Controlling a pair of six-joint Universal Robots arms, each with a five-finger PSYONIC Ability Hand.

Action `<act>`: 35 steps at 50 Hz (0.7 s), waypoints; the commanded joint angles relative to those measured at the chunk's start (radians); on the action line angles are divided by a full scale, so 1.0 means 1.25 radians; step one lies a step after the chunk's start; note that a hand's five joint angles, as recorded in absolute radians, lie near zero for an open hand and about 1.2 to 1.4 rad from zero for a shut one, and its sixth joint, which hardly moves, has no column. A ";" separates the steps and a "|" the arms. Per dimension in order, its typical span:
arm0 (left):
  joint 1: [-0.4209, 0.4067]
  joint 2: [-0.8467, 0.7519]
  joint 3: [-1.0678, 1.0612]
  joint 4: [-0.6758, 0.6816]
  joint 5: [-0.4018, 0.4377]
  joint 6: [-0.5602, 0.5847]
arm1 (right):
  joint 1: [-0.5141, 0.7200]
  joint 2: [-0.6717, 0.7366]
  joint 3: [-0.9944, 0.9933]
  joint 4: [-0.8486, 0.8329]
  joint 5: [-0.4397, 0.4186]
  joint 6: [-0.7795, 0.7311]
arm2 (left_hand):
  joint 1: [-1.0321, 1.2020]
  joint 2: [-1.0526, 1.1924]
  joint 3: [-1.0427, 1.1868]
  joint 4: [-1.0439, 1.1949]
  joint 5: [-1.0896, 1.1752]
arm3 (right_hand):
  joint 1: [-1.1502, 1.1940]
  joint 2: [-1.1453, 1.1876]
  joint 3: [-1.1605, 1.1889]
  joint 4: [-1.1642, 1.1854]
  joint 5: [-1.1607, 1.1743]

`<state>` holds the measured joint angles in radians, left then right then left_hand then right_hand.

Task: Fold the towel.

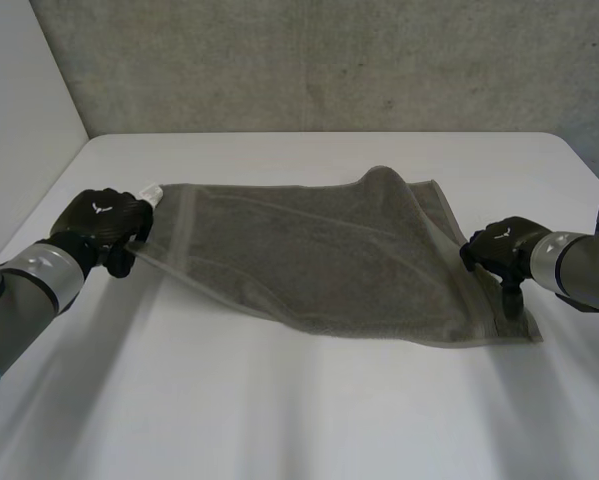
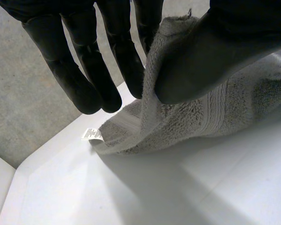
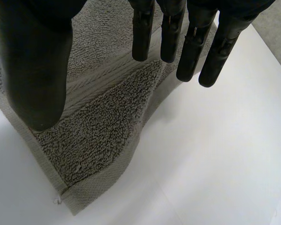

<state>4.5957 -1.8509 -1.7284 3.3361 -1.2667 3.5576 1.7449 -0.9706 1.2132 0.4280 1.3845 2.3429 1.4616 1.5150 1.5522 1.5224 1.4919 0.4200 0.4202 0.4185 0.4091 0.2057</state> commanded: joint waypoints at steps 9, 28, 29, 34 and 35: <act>0.000 -0.005 -0.004 0.004 -0.002 -0.009 | -0.040 -0.194 0.364 -0.303 -0.094 0.002 | -0.052 -0.095 -0.125 -0.101 -0.216 | -0.066 -0.066 -0.065 -0.057 -0.034; 0.007 -0.012 -0.009 0.009 0.000 -0.010 | -0.150 -0.267 0.626 -0.513 -0.237 -0.016 | -0.052 -0.095 -0.125 -0.101 -0.216 | -0.029 -0.029 -0.027 -0.020 0.003; 0.007 -0.012 -0.010 0.011 0.000 -0.010 | -0.158 -0.264 0.628 -0.524 -0.242 -0.018 | -0.052 -0.095 -0.125 -0.101 -0.216 | -0.026 -0.026 -0.025 -0.017 0.006; 0.007 -0.013 -0.014 0.017 0.000 -0.010 | -0.166 -0.234 0.625 -0.542 -0.246 -0.020 | -0.052 -0.095 -0.125 -0.101 -0.216 | -0.021 -0.022 -0.020 -0.013 0.010; 0.007 -0.013 -0.014 0.017 0.000 -0.010 | -0.166 -0.233 0.625 -0.542 -0.246 -0.020 | -0.052 -0.095 -0.125 -0.101 -0.216 | -0.021 -0.022 -0.020 -0.013 0.010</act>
<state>4.6051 -1.8654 -1.7408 3.3493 -1.2670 3.5450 1.5493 -1.3009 1.9992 -0.2205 1.0842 2.3203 1.4616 1.5150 1.5522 1.5224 1.4919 0.3986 0.4067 0.4053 0.3897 0.2045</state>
